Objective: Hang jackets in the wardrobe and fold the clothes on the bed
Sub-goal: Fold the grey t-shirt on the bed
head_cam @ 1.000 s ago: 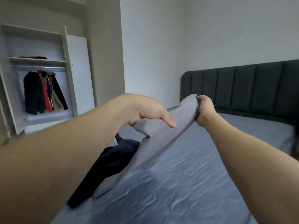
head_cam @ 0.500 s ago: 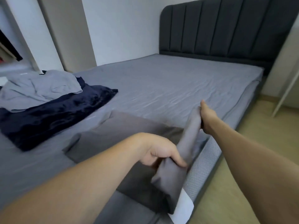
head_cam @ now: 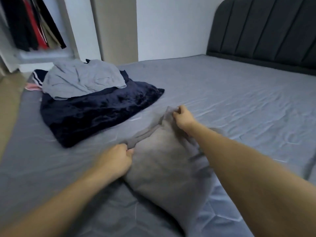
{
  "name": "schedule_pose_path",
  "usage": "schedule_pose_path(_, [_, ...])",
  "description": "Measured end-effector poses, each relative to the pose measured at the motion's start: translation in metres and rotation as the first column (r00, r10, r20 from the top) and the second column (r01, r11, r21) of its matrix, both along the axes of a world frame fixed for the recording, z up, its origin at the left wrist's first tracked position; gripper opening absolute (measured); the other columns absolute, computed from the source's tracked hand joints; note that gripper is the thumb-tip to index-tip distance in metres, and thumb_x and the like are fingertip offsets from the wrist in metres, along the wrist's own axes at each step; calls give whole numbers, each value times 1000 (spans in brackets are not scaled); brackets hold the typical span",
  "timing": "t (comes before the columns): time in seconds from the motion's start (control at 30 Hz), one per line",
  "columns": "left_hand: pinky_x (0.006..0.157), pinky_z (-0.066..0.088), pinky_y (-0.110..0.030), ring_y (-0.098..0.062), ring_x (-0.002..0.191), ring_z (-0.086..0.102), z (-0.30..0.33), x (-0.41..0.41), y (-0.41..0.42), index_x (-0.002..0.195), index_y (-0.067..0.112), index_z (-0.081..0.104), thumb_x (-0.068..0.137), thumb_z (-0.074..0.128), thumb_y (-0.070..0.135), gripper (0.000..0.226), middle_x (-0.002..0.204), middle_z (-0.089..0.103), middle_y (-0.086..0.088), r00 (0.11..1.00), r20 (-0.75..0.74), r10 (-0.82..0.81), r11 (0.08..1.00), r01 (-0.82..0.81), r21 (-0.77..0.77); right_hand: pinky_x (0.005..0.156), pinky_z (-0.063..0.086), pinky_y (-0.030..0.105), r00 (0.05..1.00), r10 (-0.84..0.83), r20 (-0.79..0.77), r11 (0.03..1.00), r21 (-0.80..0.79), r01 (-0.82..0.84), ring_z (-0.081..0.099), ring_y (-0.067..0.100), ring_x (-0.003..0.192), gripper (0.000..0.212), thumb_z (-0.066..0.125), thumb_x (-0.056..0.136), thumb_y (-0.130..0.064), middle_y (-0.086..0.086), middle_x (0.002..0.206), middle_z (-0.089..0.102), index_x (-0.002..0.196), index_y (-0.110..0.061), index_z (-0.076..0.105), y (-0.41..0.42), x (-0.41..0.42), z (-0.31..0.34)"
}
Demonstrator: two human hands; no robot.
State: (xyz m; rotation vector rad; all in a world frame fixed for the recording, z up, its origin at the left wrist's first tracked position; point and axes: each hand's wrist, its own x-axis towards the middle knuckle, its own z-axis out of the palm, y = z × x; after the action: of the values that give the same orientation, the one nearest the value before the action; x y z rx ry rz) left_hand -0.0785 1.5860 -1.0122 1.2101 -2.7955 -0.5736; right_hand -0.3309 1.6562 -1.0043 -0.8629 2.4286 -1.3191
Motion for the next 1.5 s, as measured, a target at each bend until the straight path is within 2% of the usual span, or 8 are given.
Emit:
schedule_pose_path(0.17, [76,43,-40,-35,101,62,-19,13,-28,87,20,42,103,27,45,33,106,67,-14,996,-86,-2,966,-21,-258,83,35,26,989,-133,-62,987,-103,126,52,22,101,26,44,102,-24,6,110,55,121,-7,49,-21,-16,-12])
schedule_pose_path(0.33, [84,46,-38,-31,105,61,-37,11,-45,91,21,52,103,25,48,39,116,65,-10,997,76,-3,984,16,-176,95,39,42,942,-7,-337,931,342,129,50,39,119,35,38,101,-34,20,130,55,123,-9,49,-41,-22,-44])
schedule_pose_path(0.5, [99,40,-41,-37,124,50,-28,-17,-41,128,4,49,102,27,49,57,135,52,-22,997,55,52,982,-41,-185,105,30,46,915,-29,-402,885,416,210,40,40,128,57,27,101,-49,24,138,45,130,-3,46,-46,-24,-58])
schedule_pose_path(0.63, [93,43,-41,-37,117,55,-29,-42,-43,118,4,61,102,21,52,64,129,59,-19,999,5,49,993,-48,-112,108,27,47,881,44,-472,786,561,261,34,38,133,85,21,93,-70,22,143,40,138,-2,44,-52,-27,-46])
schedule_pose_path(1.03, [67,41,-37,-29,78,57,-58,-48,-49,65,17,51,94,22,70,66,68,51,0,992,-121,25,990,-42,-138,84,40,38,941,95,-325,882,466,72,55,37,110,57,29,100,-56,20,120,60,107,-7,58,-60,-57,-55])
schedule_pose_path(1.3, [85,44,-37,-33,107,60,-53,-48,-54,89,17,64,99,23,60,60,115,67,-12,999,-39,17,996,-20,-83,113,27,40,993,116,-33,836,543,-80,42,33,135,99,32,81,-84,16,149,42,137,-5,51,-7,-46,-4])
schedule_pose_path(1.43, [88,43,-34,-33,117,57,-31,-59,-57,120,11,63,99,35,46,49,133,58,-17,999,51,13,999,-15,48,107,38,39,997,79,-27,710,704,-37,50,30,127,103,46,67,-89,10,144,48,134,-11,55,64,-52,11])
schedule_pose_path(1.5, [84,41,-30,-31,118,55,-12,-74,-59,128,9,59,93,43,41,50,139,53,-16,997,77,11,990,-22,140,83,57,39,1000,-5,21,724,690,-11,61,31,105,83,54,75,-79,9,129,52,125,-13,56,93,-52,10])
